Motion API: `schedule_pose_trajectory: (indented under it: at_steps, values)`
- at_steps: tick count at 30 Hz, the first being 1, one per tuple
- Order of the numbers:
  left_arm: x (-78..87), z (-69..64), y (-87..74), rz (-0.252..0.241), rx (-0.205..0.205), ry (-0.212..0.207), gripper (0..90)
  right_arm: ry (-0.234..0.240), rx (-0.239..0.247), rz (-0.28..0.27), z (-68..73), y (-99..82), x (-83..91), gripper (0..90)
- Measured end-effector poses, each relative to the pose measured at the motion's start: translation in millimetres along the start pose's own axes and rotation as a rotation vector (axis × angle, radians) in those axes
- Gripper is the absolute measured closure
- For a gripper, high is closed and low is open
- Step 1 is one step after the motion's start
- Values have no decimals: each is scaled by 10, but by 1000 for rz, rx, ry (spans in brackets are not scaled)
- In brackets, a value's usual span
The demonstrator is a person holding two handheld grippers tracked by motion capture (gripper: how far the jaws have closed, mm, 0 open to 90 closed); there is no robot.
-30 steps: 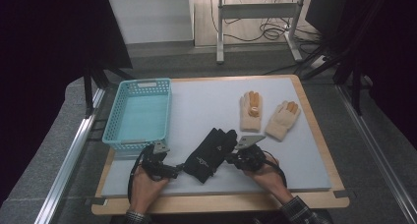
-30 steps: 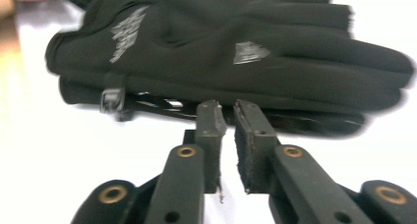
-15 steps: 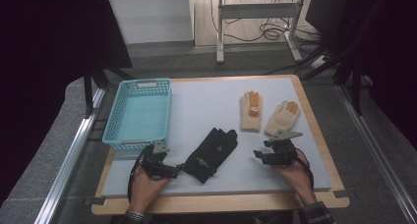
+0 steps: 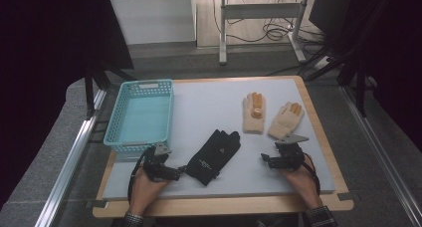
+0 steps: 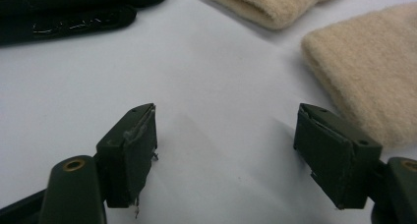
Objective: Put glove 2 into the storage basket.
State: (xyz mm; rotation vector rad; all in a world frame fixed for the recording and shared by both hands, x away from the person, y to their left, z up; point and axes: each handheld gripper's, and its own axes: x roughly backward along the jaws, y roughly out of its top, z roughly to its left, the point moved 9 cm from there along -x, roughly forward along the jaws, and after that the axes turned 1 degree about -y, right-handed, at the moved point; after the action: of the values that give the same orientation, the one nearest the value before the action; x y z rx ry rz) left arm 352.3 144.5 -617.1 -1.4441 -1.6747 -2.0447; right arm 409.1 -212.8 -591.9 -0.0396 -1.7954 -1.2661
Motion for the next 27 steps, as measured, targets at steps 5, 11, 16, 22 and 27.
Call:
schedule_pose_trajectory:
  at_steps: [5, 11, 16, 22, 27]
  values:
    - [24, 12, 1, -11, 2, -12, 18, -1, -2, -1, -3, -2, -2, 233]
    - [160, 10, 49, -38, 21, -24, 20, -2, -2, -2, -4, -3, -2, 232]
    - [298, -119, 206, -84, 30, -77, 17, -4, 0, -3, -4, -3, -2, 231]
    - [241, -409, 463, -70, -20, -132, 5, -6, -1, -4, -4, -3, -1, 229]
    - [77, -647, 706, -28, -72, -159, 0, -6, -1, -4, -6, -3, -2, 229]
